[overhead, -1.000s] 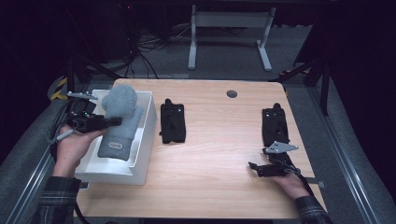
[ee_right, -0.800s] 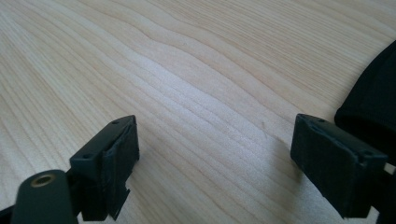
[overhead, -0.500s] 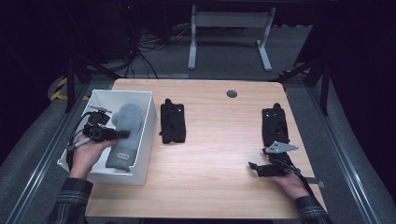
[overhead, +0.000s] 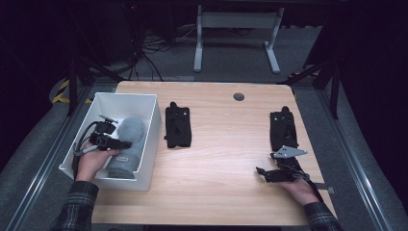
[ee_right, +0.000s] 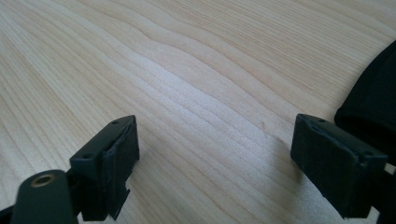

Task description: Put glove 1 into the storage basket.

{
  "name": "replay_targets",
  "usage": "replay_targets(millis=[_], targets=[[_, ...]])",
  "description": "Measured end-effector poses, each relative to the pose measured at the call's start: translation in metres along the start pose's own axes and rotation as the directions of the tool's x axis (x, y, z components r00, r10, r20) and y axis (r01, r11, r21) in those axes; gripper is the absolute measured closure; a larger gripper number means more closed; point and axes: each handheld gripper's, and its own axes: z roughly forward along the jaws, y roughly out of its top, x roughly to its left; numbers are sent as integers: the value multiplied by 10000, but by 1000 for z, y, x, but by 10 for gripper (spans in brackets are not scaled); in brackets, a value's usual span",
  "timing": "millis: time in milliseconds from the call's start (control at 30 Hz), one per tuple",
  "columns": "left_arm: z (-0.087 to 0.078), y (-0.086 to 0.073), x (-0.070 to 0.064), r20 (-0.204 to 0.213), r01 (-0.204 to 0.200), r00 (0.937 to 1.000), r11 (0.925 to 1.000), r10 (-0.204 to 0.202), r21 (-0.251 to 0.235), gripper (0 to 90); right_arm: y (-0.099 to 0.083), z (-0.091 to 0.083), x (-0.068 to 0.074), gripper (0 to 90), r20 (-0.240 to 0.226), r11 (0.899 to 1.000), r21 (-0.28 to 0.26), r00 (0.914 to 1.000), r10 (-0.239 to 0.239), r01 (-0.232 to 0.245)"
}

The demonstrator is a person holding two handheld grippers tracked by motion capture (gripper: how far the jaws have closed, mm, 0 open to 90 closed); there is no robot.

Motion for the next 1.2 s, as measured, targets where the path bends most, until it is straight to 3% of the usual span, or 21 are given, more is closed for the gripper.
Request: replay_targets(millis=[133,233,300,567,800,1000,1200], targets=[[-2,0,-3,-818,8,9966,10000,-11,-44,528,0,0,0,154,3,10000,1,10000,-7,7],[-9,1,-5,-1148,-54,9934,9996,23,-265,383,0,0,0,154,3,10000,3,10000,-4,4],[-16,3,-8,-1284,-158,9917,9985,90,-519,350,0,0,0,155,2,10000,1,10000,-5,5],[-44,13,-25,-1028,-522,9941,9836,347,-1725,240,0,0,0,154,2,10000,6,10000,-6,6],[-60,26,-47,-679,-1021,9937,9708,893,-2171,207,0,0,0,154,4,10000,4,10000,-5,5],[-70,35,-70,-437,-1547,9879,9567,1485,-2467,174,0,0,0,154,4,10000,3,10000,-6,6],[-73,43,-101,-108,-2190,9742,9319,2255,-2890,153,0,0,0,154,0,10000,4,10000,-9,9]])
